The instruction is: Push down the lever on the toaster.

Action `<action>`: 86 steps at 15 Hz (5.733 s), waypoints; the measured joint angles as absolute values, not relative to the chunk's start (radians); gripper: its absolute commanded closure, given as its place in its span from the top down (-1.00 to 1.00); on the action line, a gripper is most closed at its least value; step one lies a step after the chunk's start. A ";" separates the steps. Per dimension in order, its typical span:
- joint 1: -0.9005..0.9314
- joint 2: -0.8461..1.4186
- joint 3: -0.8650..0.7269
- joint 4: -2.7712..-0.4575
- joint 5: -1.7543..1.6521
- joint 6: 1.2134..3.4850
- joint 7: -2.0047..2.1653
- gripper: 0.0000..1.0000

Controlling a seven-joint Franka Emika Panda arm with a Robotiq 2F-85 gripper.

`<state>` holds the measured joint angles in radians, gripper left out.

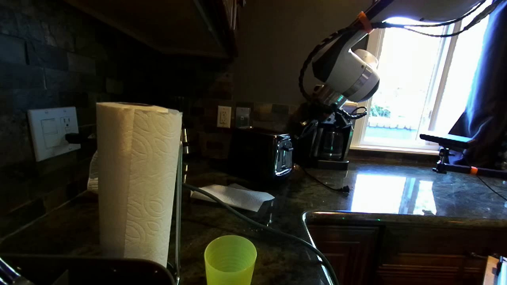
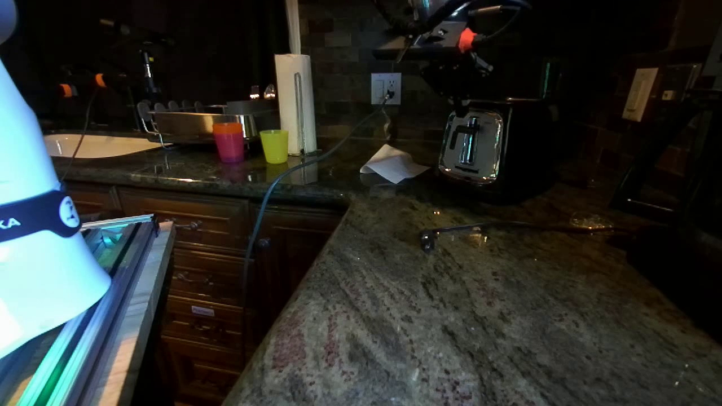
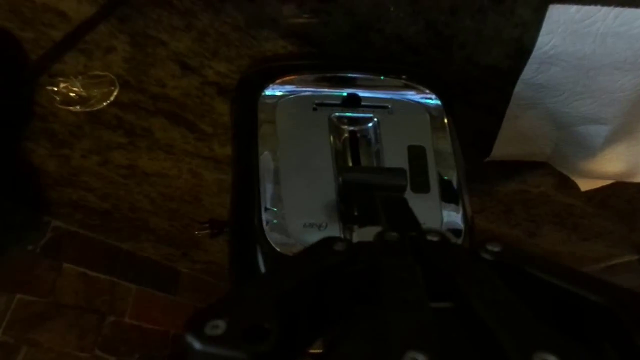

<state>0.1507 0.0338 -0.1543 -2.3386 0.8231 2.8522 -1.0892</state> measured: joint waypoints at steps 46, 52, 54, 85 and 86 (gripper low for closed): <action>0.092 0.214 -0.133 -2.248 1.080 2.780 -1.328 -1.00; 0.072 0.229 -0.133 -2.232 1.080 2.741 -1.328 -1.00; 0.067 0.231 -0.133 -2.228 1.080 2.726 -1.328 -1.00; 0.058 0.221 -0.151 -2.199 0.954 2.640 -1.144 -1.00; 0.058 0.209 -0.151 -2.201 0.948 2.640 -1.135 -1.00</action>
<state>0.0580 0.2094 -0.1513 -2.2009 0.9483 2.6405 -1.1347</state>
